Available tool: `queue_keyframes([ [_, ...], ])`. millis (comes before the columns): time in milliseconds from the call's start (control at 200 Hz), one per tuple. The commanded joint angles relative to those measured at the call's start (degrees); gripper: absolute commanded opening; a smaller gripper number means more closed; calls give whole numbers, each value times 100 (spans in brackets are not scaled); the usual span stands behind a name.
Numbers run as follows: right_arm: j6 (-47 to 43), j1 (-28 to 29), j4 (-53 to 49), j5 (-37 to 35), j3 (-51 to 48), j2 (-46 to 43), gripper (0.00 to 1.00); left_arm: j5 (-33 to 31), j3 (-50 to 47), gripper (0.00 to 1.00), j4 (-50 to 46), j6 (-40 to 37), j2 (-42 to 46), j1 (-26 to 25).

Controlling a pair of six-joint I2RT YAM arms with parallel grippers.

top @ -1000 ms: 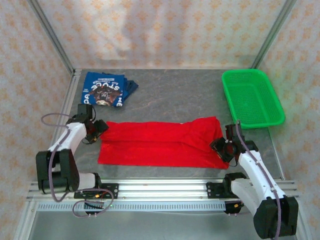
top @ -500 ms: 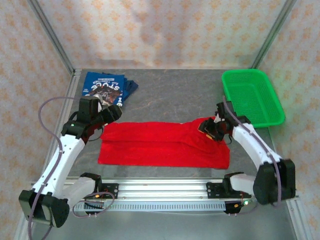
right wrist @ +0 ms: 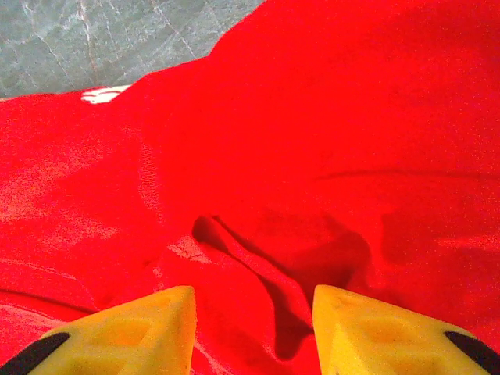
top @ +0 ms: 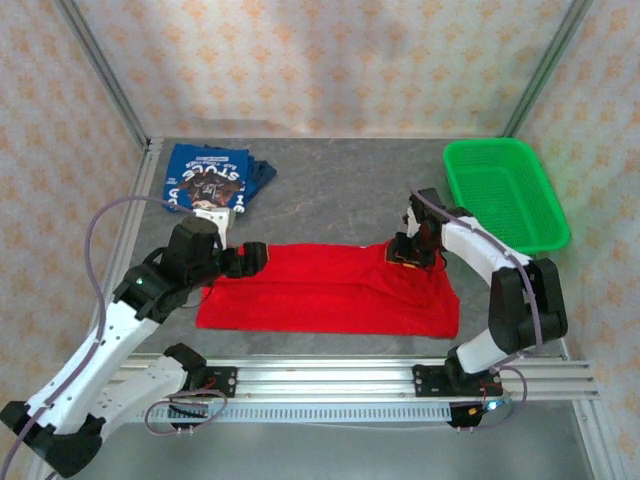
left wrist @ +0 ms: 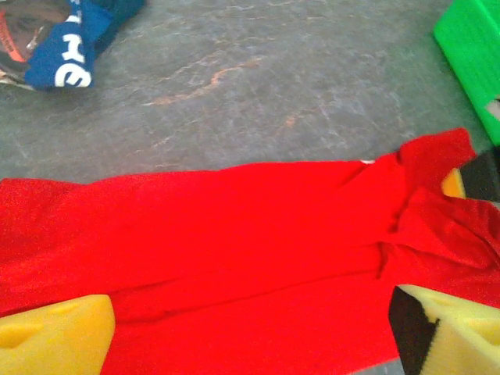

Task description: Fold and stack the t-shirts

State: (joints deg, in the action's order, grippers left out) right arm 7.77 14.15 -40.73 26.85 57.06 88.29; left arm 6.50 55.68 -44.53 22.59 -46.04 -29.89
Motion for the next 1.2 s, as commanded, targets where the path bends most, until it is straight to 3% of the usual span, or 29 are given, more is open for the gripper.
queue_keyframes([
  [0, -544, 77, -168, -139, 171, 222, 43, -470, 363, 94, -595, -174, 146, -369],
  [180, -714, 96, -55, -102, 218, 445, 43, -575, 845, 97, -1172, -159, 157, -903],
  [335, -724, 222, 48, -86, 282, 613, 39, -648, 992, 98, -1480, -219, 205, -978],
  [595, -670, 281, 45, -215, 297, 561, 9, -887, 858, 98, -1504, -211, 319, -976],
  [681, -673, 280, 35, -92, 272, 408, 4, -929, 764, 98, -1443, -211, 346, -974],
  [1026, -473, 368, 104, 658, -356, -623, 4, -1185, 342, 98, -1162, -40, 349, -974],
  [1196, -165, 809, 317, 962, -838, -1034, 8, -1266, 66, 98, -958, 72, 341, -974],
])
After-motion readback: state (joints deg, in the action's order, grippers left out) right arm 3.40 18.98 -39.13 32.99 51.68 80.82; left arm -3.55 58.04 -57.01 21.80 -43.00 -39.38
